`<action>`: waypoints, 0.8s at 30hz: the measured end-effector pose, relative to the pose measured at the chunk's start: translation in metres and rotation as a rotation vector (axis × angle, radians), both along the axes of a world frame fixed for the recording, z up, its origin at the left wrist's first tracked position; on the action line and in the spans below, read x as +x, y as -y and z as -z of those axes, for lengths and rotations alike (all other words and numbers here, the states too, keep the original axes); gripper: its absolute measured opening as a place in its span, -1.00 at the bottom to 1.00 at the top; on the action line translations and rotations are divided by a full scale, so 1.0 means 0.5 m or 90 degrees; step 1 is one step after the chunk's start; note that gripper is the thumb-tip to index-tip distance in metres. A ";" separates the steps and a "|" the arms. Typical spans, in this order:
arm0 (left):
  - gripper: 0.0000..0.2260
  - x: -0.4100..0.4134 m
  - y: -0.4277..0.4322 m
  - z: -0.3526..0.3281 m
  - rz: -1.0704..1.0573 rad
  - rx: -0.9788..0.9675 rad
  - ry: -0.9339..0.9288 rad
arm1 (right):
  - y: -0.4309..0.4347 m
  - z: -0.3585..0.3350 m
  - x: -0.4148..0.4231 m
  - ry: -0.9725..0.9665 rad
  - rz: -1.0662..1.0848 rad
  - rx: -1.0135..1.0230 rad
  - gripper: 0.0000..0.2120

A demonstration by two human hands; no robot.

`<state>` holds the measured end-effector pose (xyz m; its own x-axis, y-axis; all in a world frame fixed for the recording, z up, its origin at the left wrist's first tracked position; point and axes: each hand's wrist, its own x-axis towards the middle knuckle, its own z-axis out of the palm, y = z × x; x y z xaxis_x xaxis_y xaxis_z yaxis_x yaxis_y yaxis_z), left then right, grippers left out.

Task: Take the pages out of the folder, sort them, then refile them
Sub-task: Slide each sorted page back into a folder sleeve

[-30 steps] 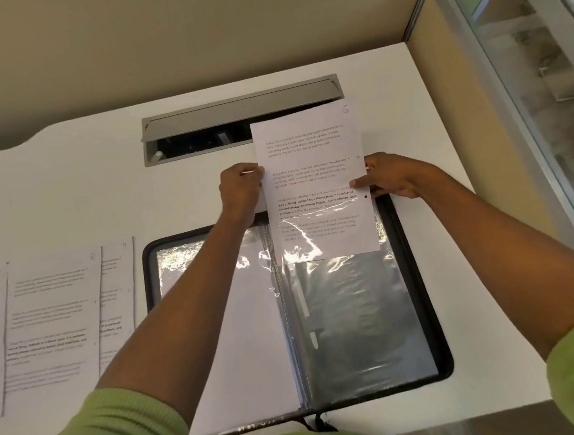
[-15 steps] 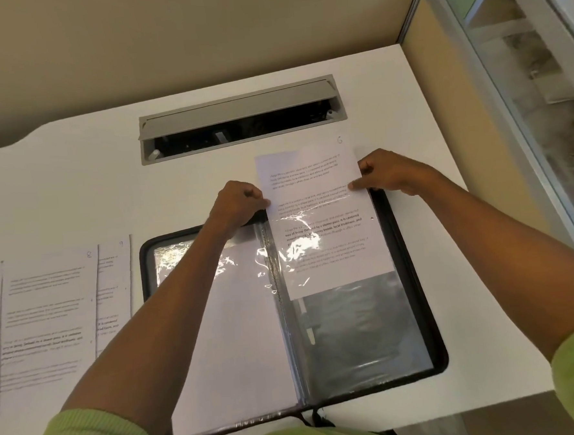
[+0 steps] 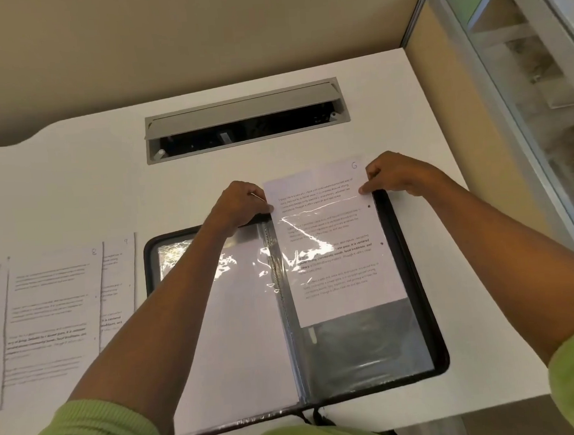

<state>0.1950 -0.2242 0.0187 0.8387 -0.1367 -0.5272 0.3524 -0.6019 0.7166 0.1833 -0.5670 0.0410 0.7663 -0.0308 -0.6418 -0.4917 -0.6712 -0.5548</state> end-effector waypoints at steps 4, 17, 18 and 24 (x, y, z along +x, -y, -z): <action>-0.81 0.012 0.018 -0.011 -0.053 -0.055 0.033 | -0.018 0.008 0.005 0.130 0.080 0.066 -0.72; -0.92 -0.034 0.022 0.010 0.153 0.130 0.150 | -0.001 -0.019 -0.032 0.109 -0.094 0.034 -0.88; -0.90 -0.032 0.025 0.008 0.163 0.139 0.172 | -0.003 -0.020 -0.033 0.144 -0.088 0.055 -0.85; -0.71 -0.034 0.050 -0.006 0.294 0.163 0.226 | -0.017 -0.017 -0.033 0.178 -0.274 -0.037 -0.68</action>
<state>0.1781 -0.2495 0.0216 0.8530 -0.4326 -0.2920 -0.2168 -0.8026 0.5557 0.1668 -0.5584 0.0495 0.8595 0.2950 -0.4175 -0.0027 -0.8140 -0.5808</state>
